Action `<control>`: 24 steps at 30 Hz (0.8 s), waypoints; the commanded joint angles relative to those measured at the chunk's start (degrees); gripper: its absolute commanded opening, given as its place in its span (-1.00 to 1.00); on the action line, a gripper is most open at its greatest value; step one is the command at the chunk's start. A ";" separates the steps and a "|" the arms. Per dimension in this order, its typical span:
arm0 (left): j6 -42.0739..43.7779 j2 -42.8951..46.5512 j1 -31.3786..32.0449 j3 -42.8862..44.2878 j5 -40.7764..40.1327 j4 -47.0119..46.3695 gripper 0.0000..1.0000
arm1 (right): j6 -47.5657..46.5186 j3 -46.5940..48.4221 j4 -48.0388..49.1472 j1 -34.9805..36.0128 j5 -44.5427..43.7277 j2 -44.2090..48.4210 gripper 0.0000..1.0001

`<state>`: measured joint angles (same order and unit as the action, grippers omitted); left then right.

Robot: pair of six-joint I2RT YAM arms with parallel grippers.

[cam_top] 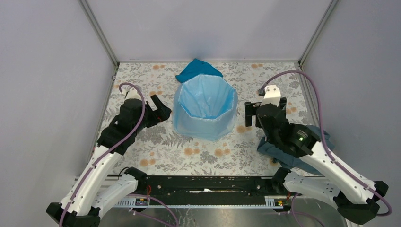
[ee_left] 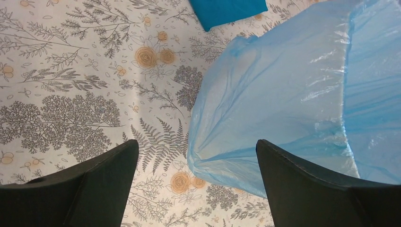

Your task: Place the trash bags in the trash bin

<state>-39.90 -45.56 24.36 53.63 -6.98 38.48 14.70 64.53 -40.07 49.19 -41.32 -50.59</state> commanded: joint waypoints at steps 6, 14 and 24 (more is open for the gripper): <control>-7.79 -2.17 0.15 -5.32 -0.91 -7.81 0.98 | 6.13 -17.84 19.63 -20.00 23.96 -0.83 0.99; -10.24 -7.89 0.10 -9.72 5.64 -16.64 0.97 | 7.79 -21.94 27.73 -27.02 40.31 -5.04 0.99; -9.13 -14.19 0.16 -11.11 12.48 -24.98 0.96 | 7.60 -23.33 36.10 -27.15 50.50 -10.40 0.99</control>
<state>-49.58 -58.72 24.36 41.71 1.78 20.49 21.71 42.17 -11.62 22.33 1.56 -59.83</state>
